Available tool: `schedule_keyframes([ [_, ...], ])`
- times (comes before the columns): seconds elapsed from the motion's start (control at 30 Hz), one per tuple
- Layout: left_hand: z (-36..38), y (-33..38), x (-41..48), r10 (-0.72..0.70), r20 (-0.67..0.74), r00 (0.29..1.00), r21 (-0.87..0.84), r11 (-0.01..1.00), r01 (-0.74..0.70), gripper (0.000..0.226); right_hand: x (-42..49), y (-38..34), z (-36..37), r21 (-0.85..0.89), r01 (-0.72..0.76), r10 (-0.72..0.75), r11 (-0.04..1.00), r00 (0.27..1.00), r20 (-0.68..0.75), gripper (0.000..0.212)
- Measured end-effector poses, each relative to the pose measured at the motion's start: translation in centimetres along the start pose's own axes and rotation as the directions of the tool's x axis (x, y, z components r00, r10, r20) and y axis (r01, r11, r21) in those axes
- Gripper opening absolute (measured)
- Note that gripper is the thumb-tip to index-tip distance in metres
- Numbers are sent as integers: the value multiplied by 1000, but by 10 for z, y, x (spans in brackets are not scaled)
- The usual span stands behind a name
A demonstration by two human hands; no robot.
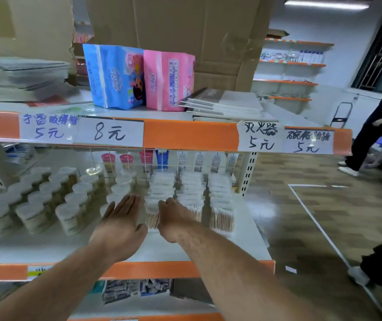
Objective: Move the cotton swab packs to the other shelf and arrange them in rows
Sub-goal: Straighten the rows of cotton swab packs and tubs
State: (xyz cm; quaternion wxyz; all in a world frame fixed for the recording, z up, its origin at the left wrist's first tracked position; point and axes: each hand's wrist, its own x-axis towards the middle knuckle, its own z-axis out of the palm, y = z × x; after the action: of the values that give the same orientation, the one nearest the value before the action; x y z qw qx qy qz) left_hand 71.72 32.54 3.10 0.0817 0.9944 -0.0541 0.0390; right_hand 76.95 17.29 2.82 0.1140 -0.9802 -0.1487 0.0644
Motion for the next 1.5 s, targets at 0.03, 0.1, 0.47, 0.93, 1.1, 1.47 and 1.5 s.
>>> schedule_keyframes([
  [0.03,0,0,1,4,-1,1000,-5,1000,-4,71,0,-1,-1,-6,-1,1,1000,1000,-11,56],
  [0.1,1,-2,2,7,5,1000,-15,1000,-7,72,-1,-3,-3,-38,2,-3,999,1000,-23,49],
  [0.47,-6,-6,3,0,-16,1000,-134,991,-2,71,-10,-2,-21,140,-71,52,988,990,130,12],
  [0.93,-20,35,-8,83,-71,994,-344,933,-102,46,-36,23,-57,616,-328,325,716,938,121,37],
  [1.1,-20,37,-7,-38,-114,993,-390,921,-9,22,-39,14,-61,747,-314,320,586,937,142,52],
  [1.47,-18,19,0,-106,146,984,-829,529,180,20,-44,26,-51,746,-117,185,656,983,-8,21],
  [1.5,-17,18,2,-115,138,984,-834,522,178,17,-44,25,-51,738,-115,184,665,983,-13,19],
])
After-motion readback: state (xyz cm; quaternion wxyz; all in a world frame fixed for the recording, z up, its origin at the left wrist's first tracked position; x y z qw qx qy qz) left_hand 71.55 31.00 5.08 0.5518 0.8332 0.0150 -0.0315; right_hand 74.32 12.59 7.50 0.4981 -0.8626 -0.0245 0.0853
